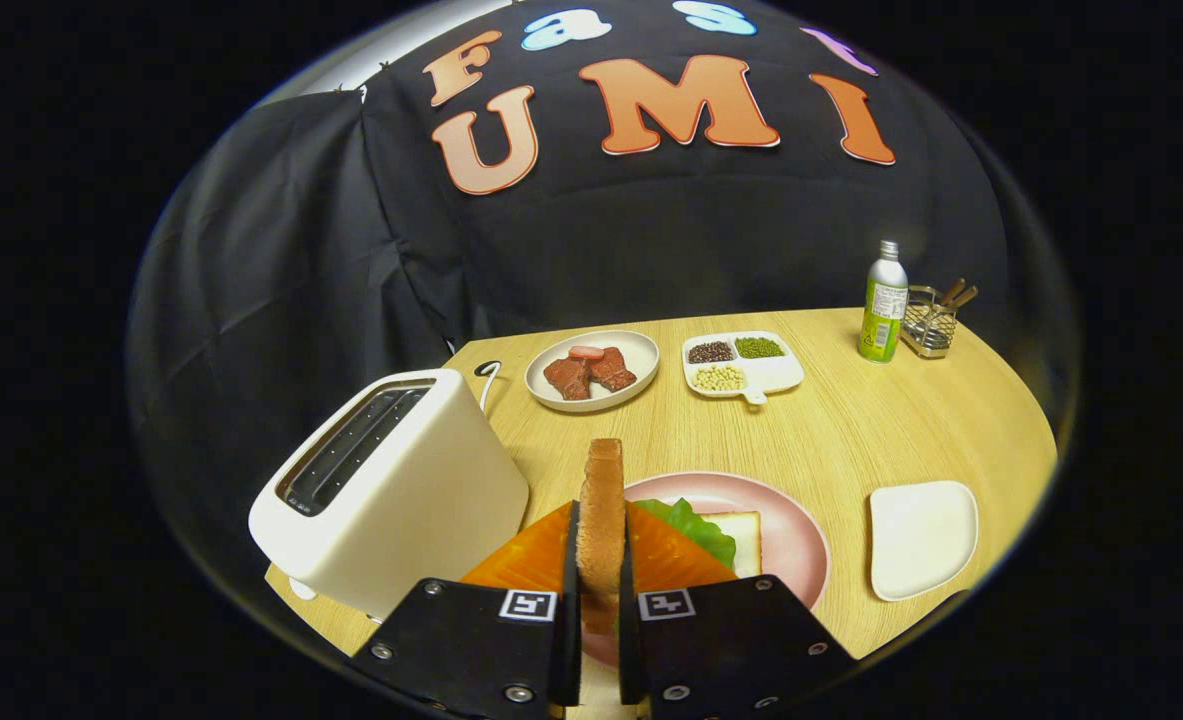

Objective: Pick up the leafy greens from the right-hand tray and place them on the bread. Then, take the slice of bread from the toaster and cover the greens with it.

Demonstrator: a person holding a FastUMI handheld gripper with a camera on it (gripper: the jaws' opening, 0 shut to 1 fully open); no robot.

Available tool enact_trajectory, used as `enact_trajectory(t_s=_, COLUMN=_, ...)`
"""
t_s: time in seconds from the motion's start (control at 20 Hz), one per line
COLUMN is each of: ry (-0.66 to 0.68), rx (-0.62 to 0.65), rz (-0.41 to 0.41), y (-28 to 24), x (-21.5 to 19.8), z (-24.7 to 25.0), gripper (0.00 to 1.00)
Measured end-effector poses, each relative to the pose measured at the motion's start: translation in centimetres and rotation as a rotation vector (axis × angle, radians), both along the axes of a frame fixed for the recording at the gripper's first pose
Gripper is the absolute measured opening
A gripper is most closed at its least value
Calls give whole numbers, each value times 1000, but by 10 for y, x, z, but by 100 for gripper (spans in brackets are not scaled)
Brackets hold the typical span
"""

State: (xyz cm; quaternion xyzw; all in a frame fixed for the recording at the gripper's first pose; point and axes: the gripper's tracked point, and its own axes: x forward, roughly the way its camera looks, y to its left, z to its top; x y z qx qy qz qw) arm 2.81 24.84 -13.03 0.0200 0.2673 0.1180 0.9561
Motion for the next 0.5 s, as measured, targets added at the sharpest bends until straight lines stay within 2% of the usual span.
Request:
enact_trajectory(t_s=0.35, ry=47, rx=36, rz=-35, y=-33, x=0, z=-13, gripper=17)
enact_trajectory(t_s=0.5, ry=62, rx=36, rz=-63, y=-49, x=2, z=-18, gripper=25)
